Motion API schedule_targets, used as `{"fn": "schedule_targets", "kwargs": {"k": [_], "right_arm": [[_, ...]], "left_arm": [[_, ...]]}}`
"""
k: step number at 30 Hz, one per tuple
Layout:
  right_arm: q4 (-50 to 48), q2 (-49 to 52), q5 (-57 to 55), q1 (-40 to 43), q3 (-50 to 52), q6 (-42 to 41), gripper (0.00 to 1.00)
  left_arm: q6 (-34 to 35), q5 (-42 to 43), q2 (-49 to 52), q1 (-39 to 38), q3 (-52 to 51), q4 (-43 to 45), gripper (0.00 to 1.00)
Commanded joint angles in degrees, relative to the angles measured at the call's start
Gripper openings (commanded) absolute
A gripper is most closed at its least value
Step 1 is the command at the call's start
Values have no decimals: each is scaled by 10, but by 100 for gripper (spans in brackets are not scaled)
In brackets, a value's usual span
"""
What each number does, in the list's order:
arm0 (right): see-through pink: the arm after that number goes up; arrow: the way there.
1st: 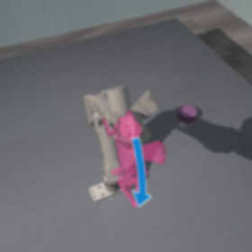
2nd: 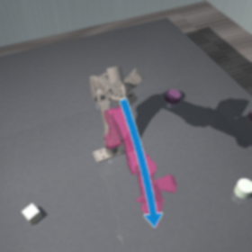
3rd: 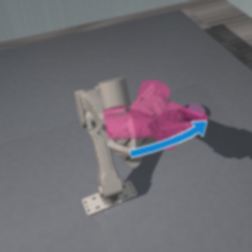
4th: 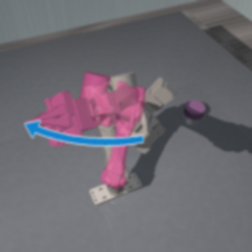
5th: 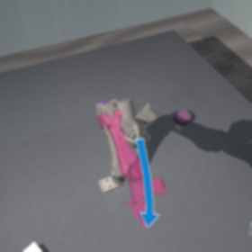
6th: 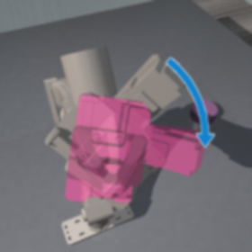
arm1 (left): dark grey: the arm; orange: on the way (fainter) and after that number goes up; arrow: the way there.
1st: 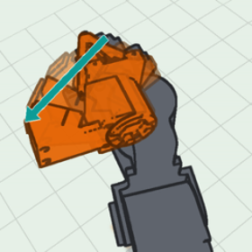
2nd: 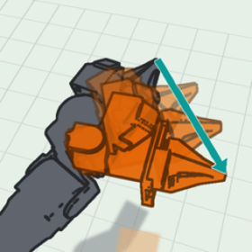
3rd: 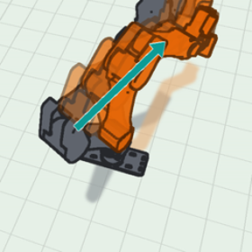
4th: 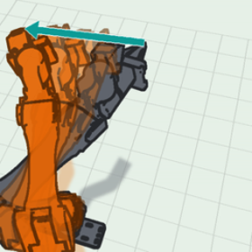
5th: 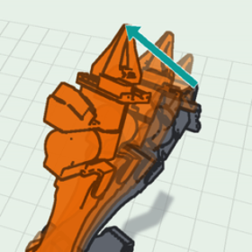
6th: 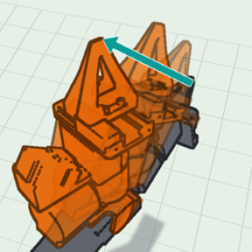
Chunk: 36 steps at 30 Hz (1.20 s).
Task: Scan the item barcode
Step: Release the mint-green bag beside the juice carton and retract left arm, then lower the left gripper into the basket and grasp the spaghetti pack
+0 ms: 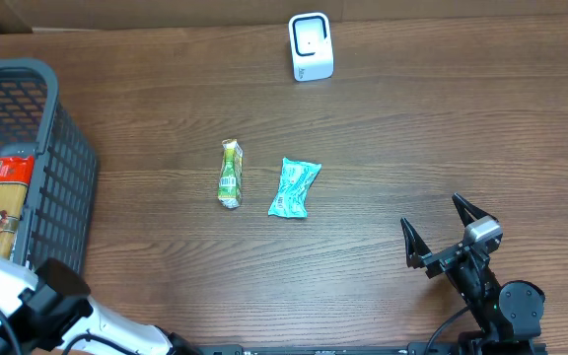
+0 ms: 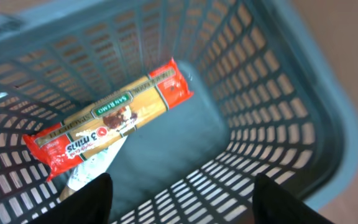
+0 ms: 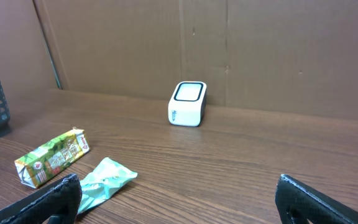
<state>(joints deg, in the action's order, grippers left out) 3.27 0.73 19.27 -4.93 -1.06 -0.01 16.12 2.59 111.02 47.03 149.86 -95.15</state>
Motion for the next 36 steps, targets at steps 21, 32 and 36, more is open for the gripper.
{"fn": "schedule_targets", "kwargs": {"k": [21,32,36], "right_arm": [[-1,-5,-1,-2,6,0,100],[-1,-5,-1,-2,6,0,100],[-1,-5,-1,-2,6,0,100]], "left_arm": [[-236,-106,41,-24,-460,294,90],[-389,-151,46,-24,-590,531,97],[-424,-161,56,-16,-606,572,99]]}}
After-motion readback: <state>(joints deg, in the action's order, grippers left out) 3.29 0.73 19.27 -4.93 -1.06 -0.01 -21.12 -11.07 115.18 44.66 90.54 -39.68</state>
